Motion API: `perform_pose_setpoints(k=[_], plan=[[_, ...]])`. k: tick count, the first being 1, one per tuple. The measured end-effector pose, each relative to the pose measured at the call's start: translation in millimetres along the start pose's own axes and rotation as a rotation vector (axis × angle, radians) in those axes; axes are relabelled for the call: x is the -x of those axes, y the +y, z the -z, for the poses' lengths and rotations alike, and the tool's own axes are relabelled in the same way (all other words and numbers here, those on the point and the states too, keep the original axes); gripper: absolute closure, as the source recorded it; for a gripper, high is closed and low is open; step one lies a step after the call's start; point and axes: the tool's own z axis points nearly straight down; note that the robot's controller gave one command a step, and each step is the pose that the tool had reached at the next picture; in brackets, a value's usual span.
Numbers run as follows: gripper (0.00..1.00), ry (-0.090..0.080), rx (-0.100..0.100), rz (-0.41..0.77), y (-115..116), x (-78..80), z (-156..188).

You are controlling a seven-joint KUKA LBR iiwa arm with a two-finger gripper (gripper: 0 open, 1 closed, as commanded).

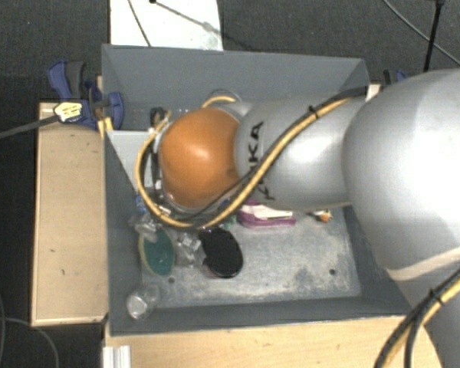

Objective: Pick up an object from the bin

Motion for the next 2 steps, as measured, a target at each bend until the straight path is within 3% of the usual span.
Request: perform_pose_setpoints(k=[1, 2], plan=[[0.0, -0.004, -0.003, 0.462, 6.0, -1.0, 0.3], [0.0, -0.01, -0.002, 0.453, 6.8, 1.2, 2.5]])
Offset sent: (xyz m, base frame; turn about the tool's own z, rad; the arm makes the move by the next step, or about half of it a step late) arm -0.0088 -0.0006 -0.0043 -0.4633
